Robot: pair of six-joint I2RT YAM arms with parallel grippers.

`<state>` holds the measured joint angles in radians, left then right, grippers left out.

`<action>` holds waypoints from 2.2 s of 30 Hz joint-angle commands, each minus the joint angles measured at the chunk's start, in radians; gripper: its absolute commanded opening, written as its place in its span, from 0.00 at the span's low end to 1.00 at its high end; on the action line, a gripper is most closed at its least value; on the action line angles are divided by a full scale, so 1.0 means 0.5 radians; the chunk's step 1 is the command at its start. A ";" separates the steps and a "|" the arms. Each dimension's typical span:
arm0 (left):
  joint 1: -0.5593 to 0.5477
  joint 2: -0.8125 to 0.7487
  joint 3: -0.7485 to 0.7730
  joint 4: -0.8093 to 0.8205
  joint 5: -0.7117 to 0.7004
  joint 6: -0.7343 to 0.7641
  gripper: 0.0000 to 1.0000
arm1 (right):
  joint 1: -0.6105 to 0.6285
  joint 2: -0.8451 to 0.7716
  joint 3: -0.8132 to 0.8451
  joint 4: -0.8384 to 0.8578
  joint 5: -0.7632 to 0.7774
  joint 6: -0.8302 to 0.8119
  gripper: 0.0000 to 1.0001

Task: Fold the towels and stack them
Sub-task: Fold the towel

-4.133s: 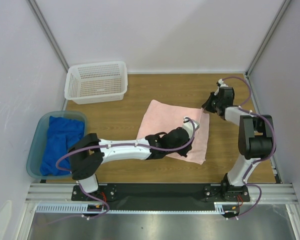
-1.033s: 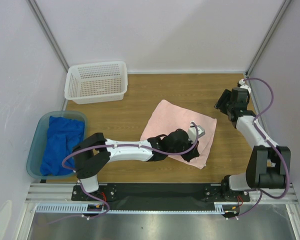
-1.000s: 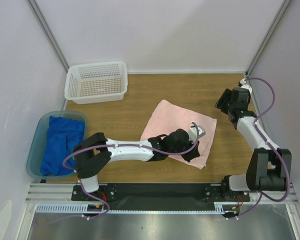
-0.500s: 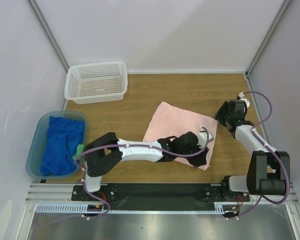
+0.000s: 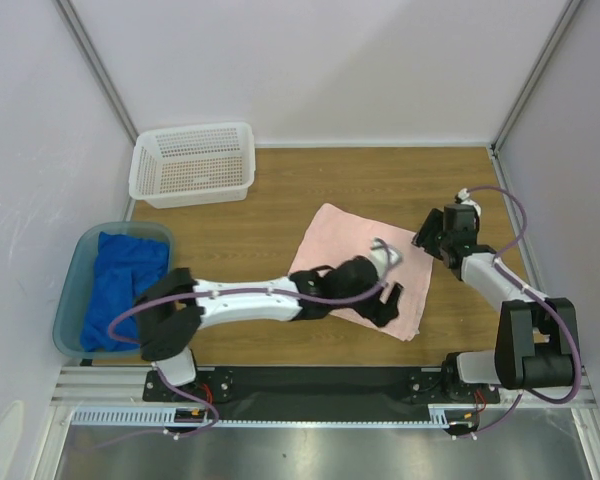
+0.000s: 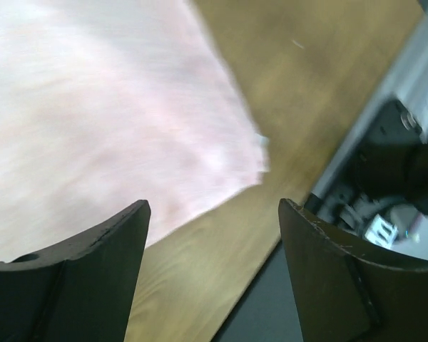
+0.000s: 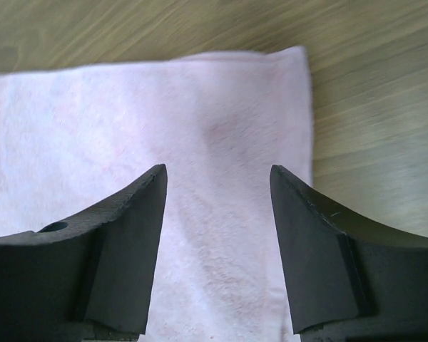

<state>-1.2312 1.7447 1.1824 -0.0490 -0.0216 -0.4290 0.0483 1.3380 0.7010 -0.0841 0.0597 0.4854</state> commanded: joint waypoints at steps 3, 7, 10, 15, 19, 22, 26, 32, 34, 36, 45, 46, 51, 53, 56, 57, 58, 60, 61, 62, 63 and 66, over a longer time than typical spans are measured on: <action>0.370 -0.411 -0.403 -0.123 -0.352 -0.540 0.73 | 0.164 0.030 -0.012 0.024 0.031 -0.038 0.61; 0.581 -0.531 -0.695 -0.083 -0.380 -0.792 0.58 | 0.250 0.018 -0.015 0.058 0.013 -0.053 0.54; 0.649 -0.572 -0.806 -0.068 -0.447 -0.881 0.53 | 0.357 0.045 -0.006 0.085 0.025 -0.069 0.51; 0.707 -0.575 -0.837 -0.184 -0.583 -0.918 0.51 | 0.492 0.119 0.052 0.064 0.043 -0.100 0.48; 0.729 -0.627 -0.926 -0.282 -0.641 -1.007 0.53 | 0.526 0.137 0.046 0.043 0.068 -0.100 0.48; 0.729 -0.630 -1.024 -0.273 -0.601 -1.093 0.52 | 0.526 0.137 0.028 0.027 0.077 -0.097 0.48; 0.729 -0.584 -1.098 -0.255 -0.558 -1.173 0.50 | 0.526 0.137 -0.003 0.003 0.092 -0.093 0.48; 0.729 -0.590 -1.113 -0.316 -0.598 -1.152 0.49 | 0.508 0.183 -0.015 -0.037 0.148 -0.075 0.48; 0.732 -0.593 -1.095 -0.328 -0.641 -1.112 0.49 | 0.499 0.232 -0.009 -0.028 0.126 -0.069 0.48; 0.757 -0.578 -1.046 -0.362 -0.696 -1.047 0.48 | 0.496 0.269 0.000 -0.028 0.111 -0.060 0.46; 1.005 -0.278 -0.800 -0.359 -0.647 -0.894 0.43 | 0.502 0.202 -0.144 -0.175 0.150 -0.005 0.43; 1.020 -0.247 -0.773 -0.359 -0.641 -0.873 0.43 | 0.502 0.168 -0.165 -0.191 0.151 0.029 0.43; 1.167 -0.045 -0.527 -0.372 -0.641 -0.774 0.43 | 0.551 -0.071 -0.291 -0.157 0.068 0.158 0.42; 1.238 -0.004 -0.445 -0.313 -0.604 -0.692 0.42 | 0.569 -0.090 -0.346 -0.077 0.019 0.243 0.41; 1.303 0.112 -0.301 -0.273 -0.525 -0.612 0.40 | 0.603 -0.071 -0.420 -0.022 -0.046 0.345 0.36; 1.315 0.140 -0.264 -0.273 -0.521 -0.599 0.40 | 0.618 -0.071 -0.432 -0.022 -0.031 0.367 0.35; 1.333 0.189 -0.227 -0.276 -0.521 -0.566 0.40 | 0.667 -0.080 -0.457 -0.040 -0.012 0.382 0.35; 1.349 0.229 -0.129 -0.282 -0.540 -0.538 0.40 | 0.722 -0.117 -0.481 -0.053 0.049 0.440 0.35; 1.370 0.256 -0.095 -0.282 -0.543 -0.508 0.40 | 0.777 -0.163 -0.494 -0.062 0.058 0.456 0.35; 1.379 0.302 -0.031 -0.279 -0.540 -0.498 0.40 | 0.808 -0.185 -0.521 -0.059 0.071 0.477 0.36; 1.392 0.330 0.003 -0.282 -0.537 -0.492 0.40 | 0.836 -0.206 -0.531 -0.062 0.095 0.520 0.36; 1.419 0.440 0.132 -0.282 -0.552 -0.467 0.40 | 0.949 -0.274 -0.552 -0.077 0.150 0.581 0.37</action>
<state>-0.5404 1.9182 1.1801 -0.1913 -0.3000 -0.7055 0.4820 1.2236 0.4507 -0.0746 0.0986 0.7113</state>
